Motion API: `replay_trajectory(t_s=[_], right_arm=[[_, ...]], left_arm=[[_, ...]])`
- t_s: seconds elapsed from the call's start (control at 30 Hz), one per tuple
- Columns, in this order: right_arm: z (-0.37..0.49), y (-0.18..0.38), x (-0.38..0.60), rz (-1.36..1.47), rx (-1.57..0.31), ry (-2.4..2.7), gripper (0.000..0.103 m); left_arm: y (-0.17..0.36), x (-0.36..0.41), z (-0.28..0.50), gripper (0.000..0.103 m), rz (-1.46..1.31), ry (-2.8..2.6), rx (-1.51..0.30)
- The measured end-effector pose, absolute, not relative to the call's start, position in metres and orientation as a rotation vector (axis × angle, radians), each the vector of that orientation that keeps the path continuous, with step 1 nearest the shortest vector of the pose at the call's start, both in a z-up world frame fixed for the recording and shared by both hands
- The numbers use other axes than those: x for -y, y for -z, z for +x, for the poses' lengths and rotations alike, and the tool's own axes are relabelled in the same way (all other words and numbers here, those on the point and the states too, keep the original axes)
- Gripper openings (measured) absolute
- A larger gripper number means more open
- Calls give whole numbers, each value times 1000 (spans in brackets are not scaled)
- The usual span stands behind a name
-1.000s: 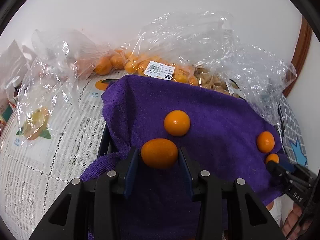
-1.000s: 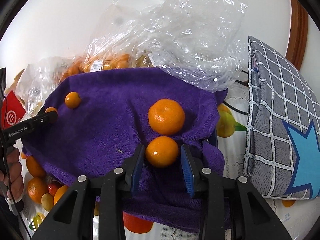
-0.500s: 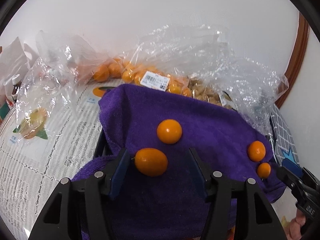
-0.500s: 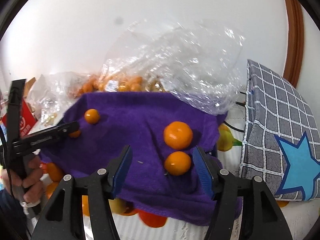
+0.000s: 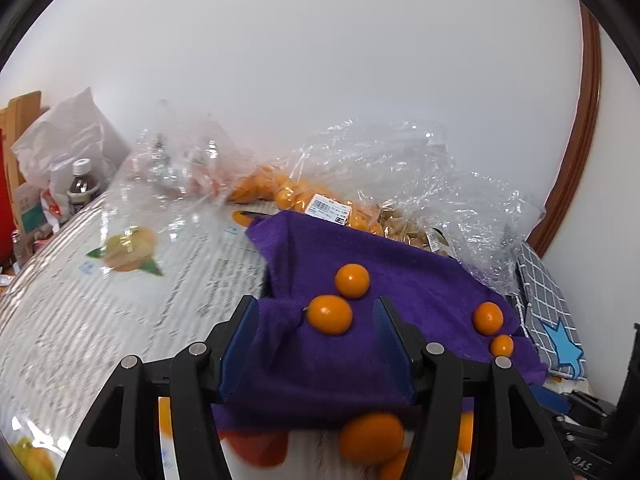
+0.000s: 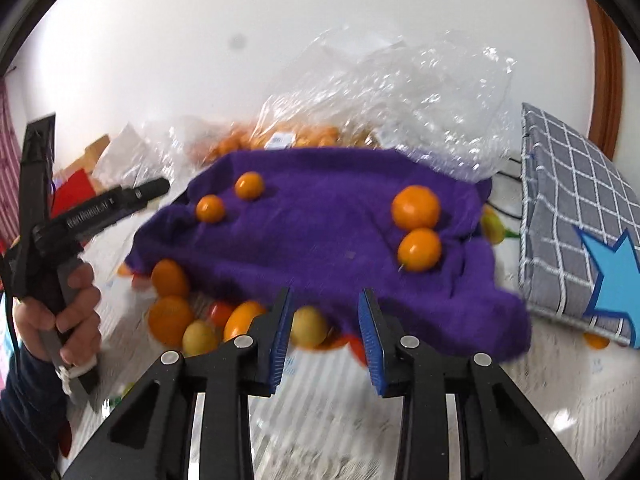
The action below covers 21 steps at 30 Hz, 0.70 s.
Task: Organize fruits
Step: 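Open both grippers and pull them back from the towel, then close the right gripper on a yellow-green fruit while the left gripper grasps a large orange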
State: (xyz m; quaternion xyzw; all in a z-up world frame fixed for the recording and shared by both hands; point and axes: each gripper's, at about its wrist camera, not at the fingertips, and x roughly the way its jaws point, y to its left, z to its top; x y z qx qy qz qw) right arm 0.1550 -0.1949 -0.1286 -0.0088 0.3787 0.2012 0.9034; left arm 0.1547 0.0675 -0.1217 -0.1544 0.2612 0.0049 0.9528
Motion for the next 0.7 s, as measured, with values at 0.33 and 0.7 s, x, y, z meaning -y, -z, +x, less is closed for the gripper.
replay_trajectory(t_s=[0.33,0.7], right_arm=[[157,149,185,-11,-881,-429,35],[172,157,179,3,-929,-416,27]], left_arm=[[137,-94,108,57,-353,-30,-603],[138,-79,110,57,-330,65,-619]])
